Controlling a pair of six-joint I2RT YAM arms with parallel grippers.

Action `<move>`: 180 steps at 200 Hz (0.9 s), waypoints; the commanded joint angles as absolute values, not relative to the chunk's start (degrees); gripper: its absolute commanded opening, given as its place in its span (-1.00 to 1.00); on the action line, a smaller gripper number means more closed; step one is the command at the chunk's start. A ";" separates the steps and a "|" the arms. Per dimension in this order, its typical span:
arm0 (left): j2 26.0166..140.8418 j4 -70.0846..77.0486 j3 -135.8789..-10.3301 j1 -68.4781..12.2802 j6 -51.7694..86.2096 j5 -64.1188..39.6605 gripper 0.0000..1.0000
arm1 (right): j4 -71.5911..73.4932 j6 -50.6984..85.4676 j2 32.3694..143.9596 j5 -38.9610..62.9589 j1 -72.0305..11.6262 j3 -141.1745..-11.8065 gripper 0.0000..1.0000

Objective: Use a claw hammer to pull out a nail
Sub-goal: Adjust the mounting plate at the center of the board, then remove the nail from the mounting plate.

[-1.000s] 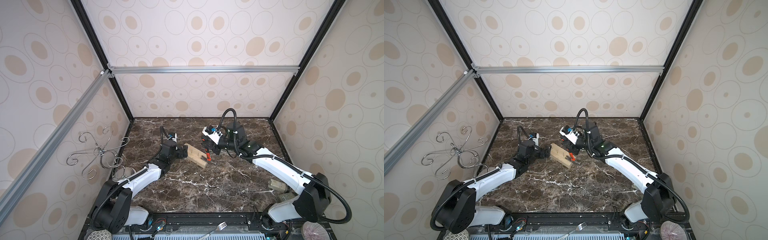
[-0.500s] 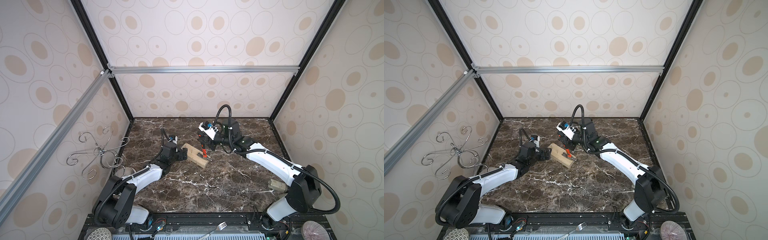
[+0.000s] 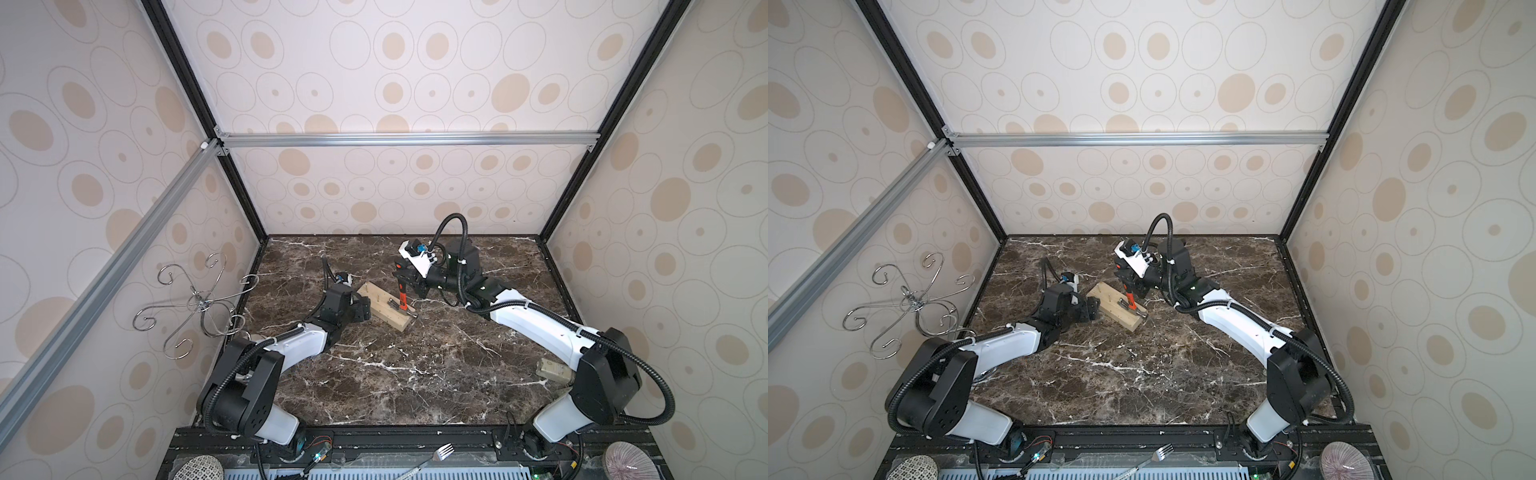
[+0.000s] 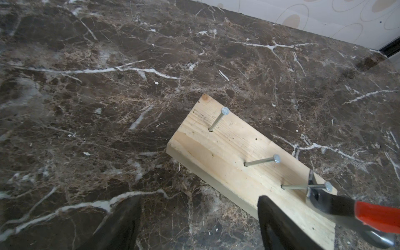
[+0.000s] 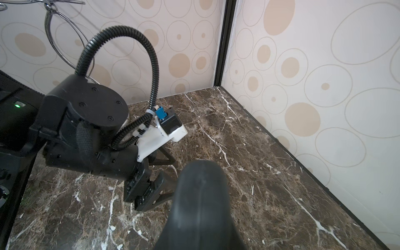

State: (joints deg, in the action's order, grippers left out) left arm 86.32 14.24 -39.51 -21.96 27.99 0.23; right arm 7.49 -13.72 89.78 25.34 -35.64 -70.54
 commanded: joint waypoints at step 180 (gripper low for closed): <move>103.63 4.67 -57.08 -14.68 22.68 -6.30 0.43 | 40.48 -10.13 84.91 26.31 -35.48 -55.76 -1.00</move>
